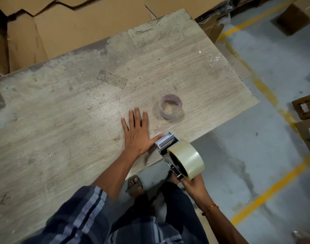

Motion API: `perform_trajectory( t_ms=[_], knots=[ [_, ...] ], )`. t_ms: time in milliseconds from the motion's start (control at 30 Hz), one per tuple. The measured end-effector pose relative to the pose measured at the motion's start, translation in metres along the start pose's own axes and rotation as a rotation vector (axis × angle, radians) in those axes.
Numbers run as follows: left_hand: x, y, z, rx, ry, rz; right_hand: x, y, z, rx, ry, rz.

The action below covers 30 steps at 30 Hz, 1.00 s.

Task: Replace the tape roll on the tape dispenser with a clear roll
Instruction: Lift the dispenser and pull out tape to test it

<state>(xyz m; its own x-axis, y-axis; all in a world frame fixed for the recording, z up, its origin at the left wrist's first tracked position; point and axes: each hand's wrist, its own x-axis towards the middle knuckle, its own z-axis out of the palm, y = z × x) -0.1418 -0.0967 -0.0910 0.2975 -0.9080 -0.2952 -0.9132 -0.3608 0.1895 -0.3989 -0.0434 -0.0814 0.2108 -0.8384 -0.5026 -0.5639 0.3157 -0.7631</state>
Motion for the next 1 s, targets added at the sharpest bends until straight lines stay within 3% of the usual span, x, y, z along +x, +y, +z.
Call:
perform_trajectory(
  t_ms=[300,567,1000],
  knots=[
    [0.001,0.006,0.004,-0.005,0.033,-0.022,0.000,0.005,0.005,0.037,-0.043,0.070],
    [0.001,-0.006,0.001,0.052,-0.069,0.039,0.001,-0.010,0.003,-0.097,-0.015,0.019],
    [-0.001,-0.002,-0.004,-0.027,-0.050,0.021,-0.036,0.005,-0.018,-0.208,-0.013,0.014]
  ],
)
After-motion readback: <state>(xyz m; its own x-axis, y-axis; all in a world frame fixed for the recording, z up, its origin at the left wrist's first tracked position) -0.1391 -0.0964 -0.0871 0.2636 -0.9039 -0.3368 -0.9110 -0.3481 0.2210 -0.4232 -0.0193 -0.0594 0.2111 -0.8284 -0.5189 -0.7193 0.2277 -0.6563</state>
